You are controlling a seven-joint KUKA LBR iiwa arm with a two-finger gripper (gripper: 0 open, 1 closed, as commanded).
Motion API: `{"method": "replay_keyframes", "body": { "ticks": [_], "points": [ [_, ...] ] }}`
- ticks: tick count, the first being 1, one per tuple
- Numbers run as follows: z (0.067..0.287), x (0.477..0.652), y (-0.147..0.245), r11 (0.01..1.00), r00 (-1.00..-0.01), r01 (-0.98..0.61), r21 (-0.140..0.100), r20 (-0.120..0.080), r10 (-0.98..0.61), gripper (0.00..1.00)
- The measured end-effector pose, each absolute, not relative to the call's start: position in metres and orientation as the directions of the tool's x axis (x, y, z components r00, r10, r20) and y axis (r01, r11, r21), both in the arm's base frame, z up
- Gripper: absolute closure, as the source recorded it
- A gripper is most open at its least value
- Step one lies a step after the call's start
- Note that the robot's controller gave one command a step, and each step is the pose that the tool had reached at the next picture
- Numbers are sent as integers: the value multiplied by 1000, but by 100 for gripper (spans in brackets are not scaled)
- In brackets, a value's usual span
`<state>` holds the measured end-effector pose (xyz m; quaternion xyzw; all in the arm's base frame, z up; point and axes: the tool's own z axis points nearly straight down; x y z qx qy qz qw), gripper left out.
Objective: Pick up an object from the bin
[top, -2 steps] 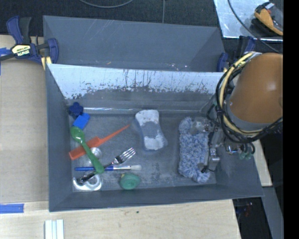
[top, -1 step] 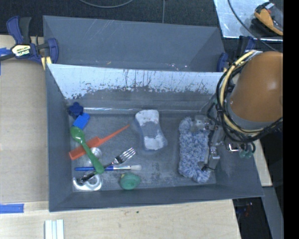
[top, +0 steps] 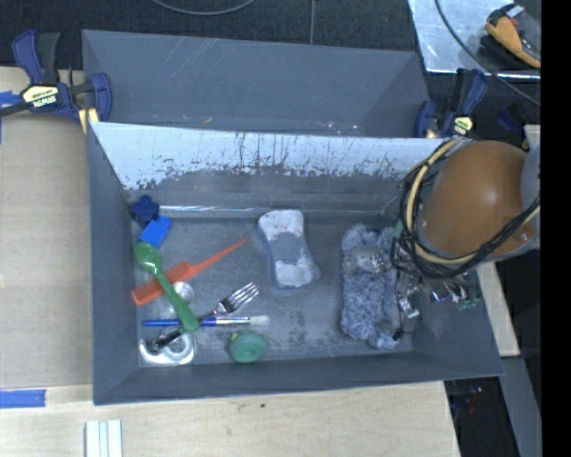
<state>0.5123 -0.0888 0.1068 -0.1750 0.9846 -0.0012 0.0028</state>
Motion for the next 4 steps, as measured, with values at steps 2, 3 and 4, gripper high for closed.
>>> {"method": "replay_keyframes", "body": {
  "ticks": [2, 3, 4],
  "points": [
    [100, 492, -82, 499, -499, -866, 2, 2, -866, 0],
    [73, 511, -100, 648, -648, -761, -4, -5, -761, 0],
    [71, 492, -45, 156, -156, -988, 4, 3, -988, 100]
  ]
}}
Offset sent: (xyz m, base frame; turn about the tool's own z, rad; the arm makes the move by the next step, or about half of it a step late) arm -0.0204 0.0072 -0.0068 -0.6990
